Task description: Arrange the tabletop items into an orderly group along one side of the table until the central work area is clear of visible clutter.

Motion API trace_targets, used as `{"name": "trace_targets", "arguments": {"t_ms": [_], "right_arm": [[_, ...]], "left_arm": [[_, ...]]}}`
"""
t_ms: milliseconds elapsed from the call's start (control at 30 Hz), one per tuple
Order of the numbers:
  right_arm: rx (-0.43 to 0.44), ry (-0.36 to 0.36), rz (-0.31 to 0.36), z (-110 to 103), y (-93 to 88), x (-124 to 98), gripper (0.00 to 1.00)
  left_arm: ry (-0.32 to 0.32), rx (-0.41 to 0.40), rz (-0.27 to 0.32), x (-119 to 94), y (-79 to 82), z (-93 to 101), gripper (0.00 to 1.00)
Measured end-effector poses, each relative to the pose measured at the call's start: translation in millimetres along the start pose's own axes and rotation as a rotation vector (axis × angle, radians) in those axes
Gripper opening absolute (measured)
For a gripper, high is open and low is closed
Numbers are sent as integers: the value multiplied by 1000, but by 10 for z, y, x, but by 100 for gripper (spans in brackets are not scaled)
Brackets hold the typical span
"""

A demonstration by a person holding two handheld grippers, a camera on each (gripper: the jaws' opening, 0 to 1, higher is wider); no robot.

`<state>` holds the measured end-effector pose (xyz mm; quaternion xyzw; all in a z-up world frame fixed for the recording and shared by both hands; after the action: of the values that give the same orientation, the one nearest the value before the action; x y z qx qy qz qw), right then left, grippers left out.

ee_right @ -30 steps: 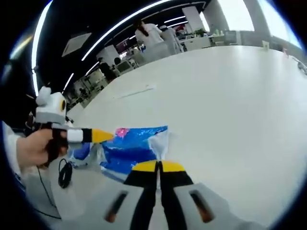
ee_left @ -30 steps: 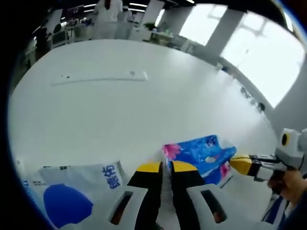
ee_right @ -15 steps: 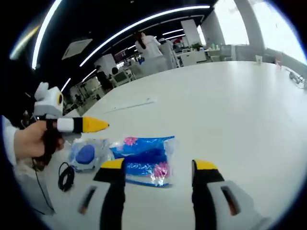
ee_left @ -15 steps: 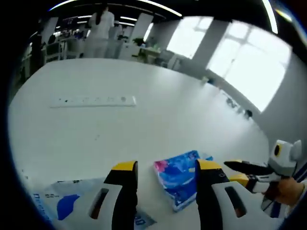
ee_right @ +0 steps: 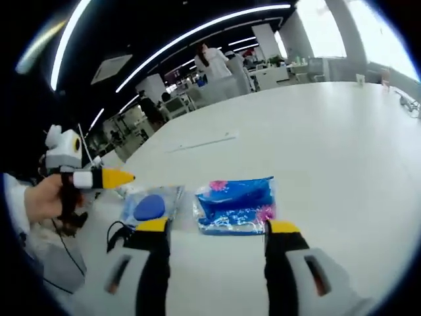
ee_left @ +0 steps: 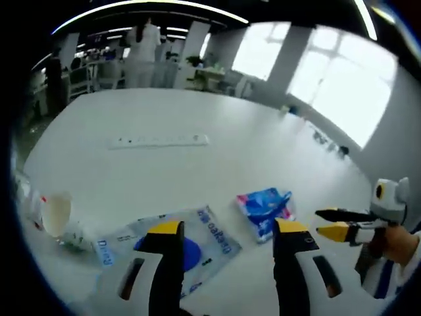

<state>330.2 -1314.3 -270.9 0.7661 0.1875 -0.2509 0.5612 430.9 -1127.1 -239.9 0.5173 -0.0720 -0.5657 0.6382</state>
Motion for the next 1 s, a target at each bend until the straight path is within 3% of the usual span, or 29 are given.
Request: {"name": "trace_targets", "arguments": {"t_ms": [267,367,667,1000], "right_arm": [[5,10,3,-155,5,-107,54],[3,16,1,-172,4,-96,52],[-2,24,-16,-256,18,-50,52],[-20,70,-84,-445,-104,104,47]], "left_arm": [[30,-28,25,-338,-70,-172,48],[32,-41,33,-402,-102,-195,44],[48,-30,46,-539,-177,-256,49],[118,-86,37,-813,-439,-527,48]]}}
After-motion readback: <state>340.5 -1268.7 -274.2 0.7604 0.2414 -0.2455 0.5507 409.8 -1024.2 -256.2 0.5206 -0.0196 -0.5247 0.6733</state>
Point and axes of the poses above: the point that each gripper's makers call its tool centre point, and the gripper's own axes: x roughly forward along the fingers, z roughly to its right, y roughly out of its top, the point moved 3 cm from there along -x, roughly backward along the fingers, and after that the axes turned 14 degrees about -y, right-handed, at the moved point
